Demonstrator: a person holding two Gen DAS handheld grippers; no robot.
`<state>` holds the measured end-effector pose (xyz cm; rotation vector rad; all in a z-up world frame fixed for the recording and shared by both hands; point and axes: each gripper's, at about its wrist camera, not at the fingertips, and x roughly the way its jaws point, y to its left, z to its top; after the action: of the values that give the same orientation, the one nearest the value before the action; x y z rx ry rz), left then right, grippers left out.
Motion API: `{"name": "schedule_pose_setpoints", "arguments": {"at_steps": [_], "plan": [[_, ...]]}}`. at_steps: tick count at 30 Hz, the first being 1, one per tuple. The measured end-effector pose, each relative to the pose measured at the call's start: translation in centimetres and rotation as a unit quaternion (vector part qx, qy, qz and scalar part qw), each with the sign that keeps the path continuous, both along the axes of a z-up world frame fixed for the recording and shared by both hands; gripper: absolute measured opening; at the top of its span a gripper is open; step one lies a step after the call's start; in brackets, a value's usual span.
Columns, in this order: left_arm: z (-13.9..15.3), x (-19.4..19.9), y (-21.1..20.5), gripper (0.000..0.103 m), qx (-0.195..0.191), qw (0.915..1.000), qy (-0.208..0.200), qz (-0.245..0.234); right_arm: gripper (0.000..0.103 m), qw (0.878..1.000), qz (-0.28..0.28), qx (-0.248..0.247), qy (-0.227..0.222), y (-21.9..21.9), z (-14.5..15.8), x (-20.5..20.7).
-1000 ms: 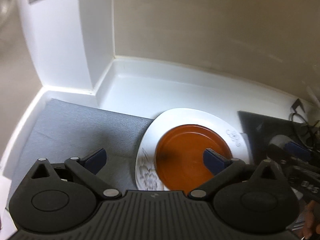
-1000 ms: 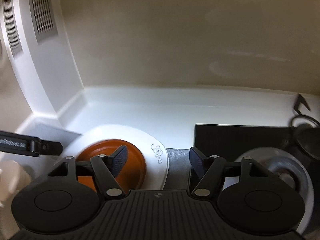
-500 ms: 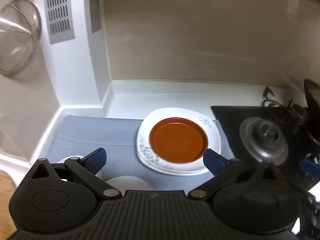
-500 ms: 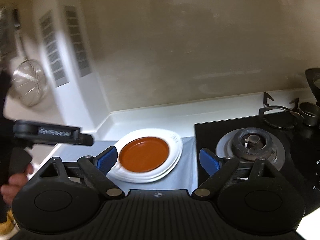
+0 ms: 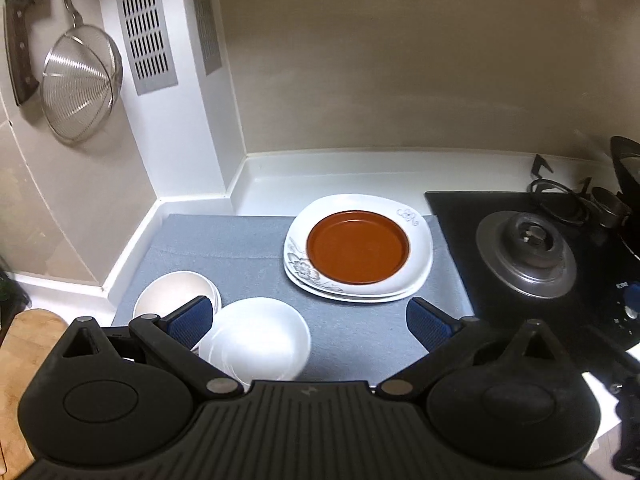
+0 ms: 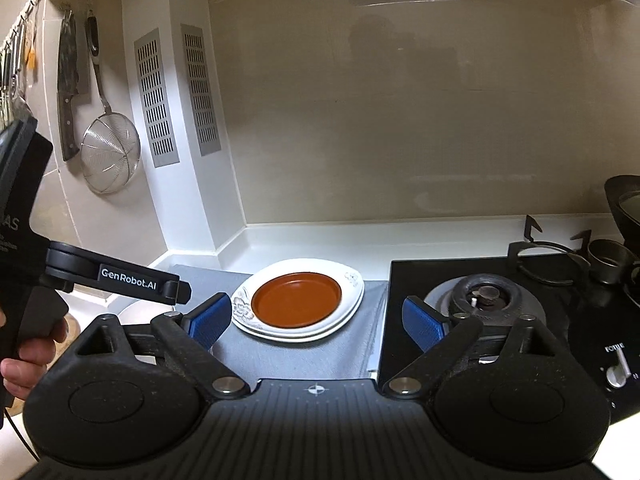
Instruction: Organize plates and bowls
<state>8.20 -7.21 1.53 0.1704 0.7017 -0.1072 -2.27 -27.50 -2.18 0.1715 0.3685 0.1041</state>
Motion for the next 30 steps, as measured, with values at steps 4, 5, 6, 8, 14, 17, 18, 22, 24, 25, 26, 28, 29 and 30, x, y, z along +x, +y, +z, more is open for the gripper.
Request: {"name": "schedule_pose_setpoints", "arguments": {"at_steps": [4, 5, 6, 8, 14, 17, 18, 22, 24, 25, 26, 28, 29, 30], "plan": [[0.5, -1.8, -0.9, 0.103, 0.006, 1.0, -0.007, 0.003, 0.093, 1.0, 0.006, 0.0, -0.005, -0.8, 0.0, -1.0], [0.5, -2.1, -1.0, 0.103, 0.007, 0.9999, -0.008, 0.005, 0.093, 1.0, 0.008, 0.001, -0.006, -1.0, 0.0, -1.3], [0.6, -2.4, -1.2, 0.103, 0.008, 0.9999, -0.008, 0.007, 0.093, 1.0, 0.009, 0.001, -0.008, -1.2, 0.0, -1.5], [0.6, -2.9, -1.5, 0.103, 0.009, 0.9999, -0.01, 0.007, 0.093, 1.0, 0.009, 0.002, -0.011, -1.5, 0.1, -2.0], [0.8, -4.8, -1.8, 0.103, 0.002, 0.9997, -0.016, 0.019, 0.093, 1.0, 0.013, 0.002, -0.015, -2.2, 0.1, -3.3], [0.8, -6.0, -1.6, 0.103, -0.006, 0.9994, -0.018, 0.03, 0.093, 1.0, 0.014, 0.002, -0.018, -2.3, 0.1, -3.8], [0.8, -6.4, -1.5, 0.103, -0.01, 0.9993, -0.017, 0.033, 0.093, 1.0, 0.015, 0.003, -0.02, -2.3, 0.2, -4.0], [0.3, -8.2, -0.8, 0.103, -0.016, 0.9984, -0.016, 0.053, 0.093, 0.999, 0.027, 0.003, -0.016, -2.3, -0.1, -4.3], [-0.1, -9.2, -0.1, 0.103, -0.016, 0.9973, -0.013, 0.07, 0.093, 0.999, 0.032, 0.003, -0.012, -2.4, -0.4, -4.4], [-0.3, -9.6, 0.4, 0.103, -0.017, 0.9967, -0.011, 0.078, 0.093, 0.999, 0.033, 0.005, -0.007, -2.4, -0.6, -4.4], [-0.5, -9.9, 0.9, 0.103, -0.016, 0.9961, -0.007, 0.086, 0.093, 0.999, 0.036, 0.007, -0.001, -2.4, -0.9, -4.3], [-0.9, -10.5, 2.0, 0.103, -0.014, 0.9944, 0.0, 0.105, 0.093, 0.999, 0.041, 0.012, 0.011, -2.3, -1.3, -4.1], [-1.0, -10.8, 2.7, 0.103, -0.014, 0.9932, 0.002, 0.116, 0.093, 0.999, 0.046, 0.014, 0.016, -2.1, -1.5, -3.9], [-1.2, -11.0, 3.4, 0.103, -0.014, 0.9918, 0.004, 0.127, 0.093, 0.998, 0.052, 0.015, 0.022, -1.9, -1.7, -3.8]]}}
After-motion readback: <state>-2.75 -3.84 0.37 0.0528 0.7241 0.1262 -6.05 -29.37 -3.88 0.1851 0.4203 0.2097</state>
